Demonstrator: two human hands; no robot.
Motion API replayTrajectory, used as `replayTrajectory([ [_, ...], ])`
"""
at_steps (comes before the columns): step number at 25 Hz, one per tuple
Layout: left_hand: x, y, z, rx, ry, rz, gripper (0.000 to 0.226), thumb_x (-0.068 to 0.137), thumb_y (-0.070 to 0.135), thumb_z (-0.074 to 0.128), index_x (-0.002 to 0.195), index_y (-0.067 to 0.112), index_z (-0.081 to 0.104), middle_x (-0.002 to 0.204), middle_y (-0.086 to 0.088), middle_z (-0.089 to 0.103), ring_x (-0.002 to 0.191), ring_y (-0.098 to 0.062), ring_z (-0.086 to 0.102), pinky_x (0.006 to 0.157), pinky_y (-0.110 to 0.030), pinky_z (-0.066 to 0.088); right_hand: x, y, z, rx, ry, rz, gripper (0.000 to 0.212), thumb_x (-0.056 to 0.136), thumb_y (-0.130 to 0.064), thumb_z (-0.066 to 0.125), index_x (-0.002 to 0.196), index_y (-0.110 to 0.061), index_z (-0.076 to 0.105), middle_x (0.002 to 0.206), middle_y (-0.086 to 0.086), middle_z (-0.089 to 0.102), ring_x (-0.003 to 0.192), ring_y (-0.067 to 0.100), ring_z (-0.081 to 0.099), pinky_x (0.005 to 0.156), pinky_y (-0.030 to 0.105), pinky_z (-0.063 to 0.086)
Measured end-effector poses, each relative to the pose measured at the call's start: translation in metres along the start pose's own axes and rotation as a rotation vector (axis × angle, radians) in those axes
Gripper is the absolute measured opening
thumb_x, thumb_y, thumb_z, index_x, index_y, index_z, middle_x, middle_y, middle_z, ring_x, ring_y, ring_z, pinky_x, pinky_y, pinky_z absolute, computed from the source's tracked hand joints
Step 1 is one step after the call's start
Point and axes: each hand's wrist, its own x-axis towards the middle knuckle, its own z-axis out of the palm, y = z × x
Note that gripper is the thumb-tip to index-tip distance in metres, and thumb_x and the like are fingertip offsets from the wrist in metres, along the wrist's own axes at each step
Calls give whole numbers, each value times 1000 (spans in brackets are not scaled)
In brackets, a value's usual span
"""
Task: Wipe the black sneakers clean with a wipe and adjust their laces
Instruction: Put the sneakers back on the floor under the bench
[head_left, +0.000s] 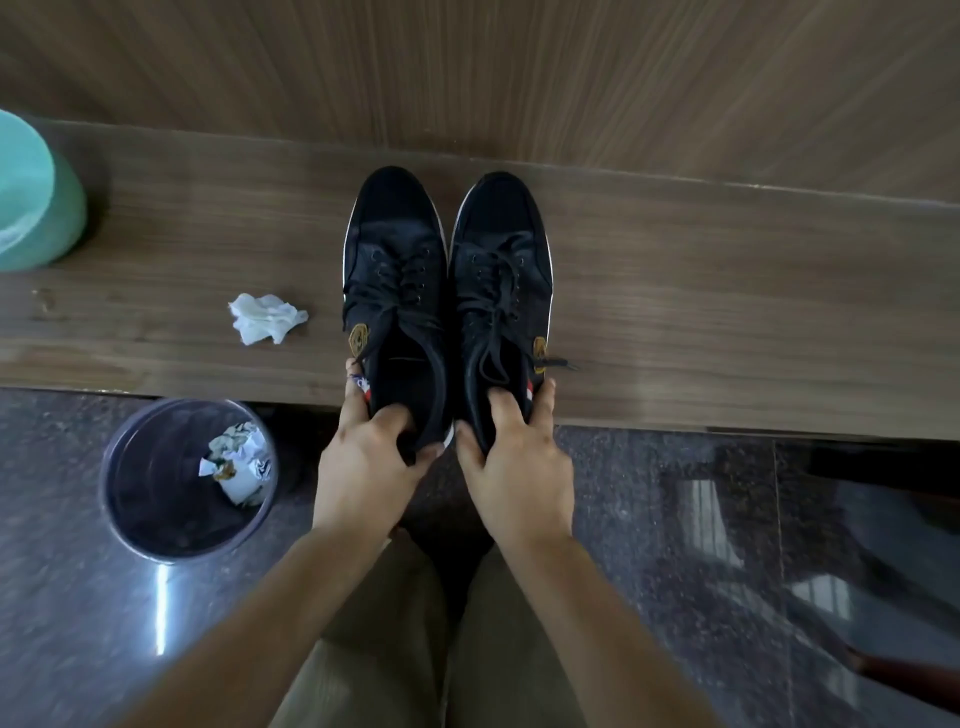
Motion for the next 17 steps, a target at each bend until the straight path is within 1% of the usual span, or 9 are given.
replayTrajectory([
  [2,1,0,1,-26,-6,13,28,72,31,76,79,12,58,139,-22,36,93,-39,57,67,-31,43,-3,1,-2,20,0,-15,32,95,-50,43,111,-23,53,158,19,5,102,34,63,78,34,48],
  [4,-6,-1,0,-24,-1,21,26,72,28,76,74,11,57,140,-22,34,95,-39,57,67,-29,41,-13,4,-2,27,-12,-27,28,95,-45,46,103,-21,57,159,16,2,103,30,63,80,32,47],
  [6,-29,-6,1,-22,2,24,28,71,25,78,67,12,53,138,-23,38,94,-38,58,64,-27,36,-39,10,3,32,-76,-24,25,95,-42,47,104,-21,57,160,13,1,106,28,62,81,31,46],
  [8,-70,-13,2,-36,-8,33,33,67,23,80,62,15,49,133,-21,44,90,-36,60,61,-26,35,-75,18,9,19,-92,-49,24,94,-42,48,100,-21,58,159,14,4,100,30,64,75,31,46],
  [10,-119,-17,2,-28,-45,-15,35,66,22,81,61,17,46,131,-18,48,86,-36,60,58,-27,36,-113,26,13,8,-108,-45,22,93,-41,49,94,-22,58,158,17,10,87,30,67,64,29,46],
  [12,-163,-23,6,-20,-115,-101,37,66,26,80,61,20,43,130,-11,48,84,-30,61,55,-27,40,-155,33,19,-5,-229,-12,17,93,-40,49,97,-26,58,159,16,9,86,24,68,65,25,48],
  [15,-211,-31,8,-47,-208,-151,30,59,26,84,60,20,55,134,-6,49,91,-28,65,57,-22,42,-197,39,24,56,-239,10,13,81,-43,53,89,-37,62,147,21,38,64,11,69,47,13,44],
  [16,-222,-34,8,-50,-222,-107,32,53,20,88,59,20,56,134,-11,51,93,-30,67,56,-18,40,-208,41,27,48,-224,-10,18,82,-46,49,91,-40,63,149,19,36,61,8,68,45,10,39],
  [17,-231,-38,7,-48,-223,-73,37,48,16,91,59,21,56,134,-16,52,94,-33,68,56,-15,37,-217,42,31,35,-273,27,22,85,-48,46,99,-42,62,155,14,23,67,6,68,48,8,36],
])
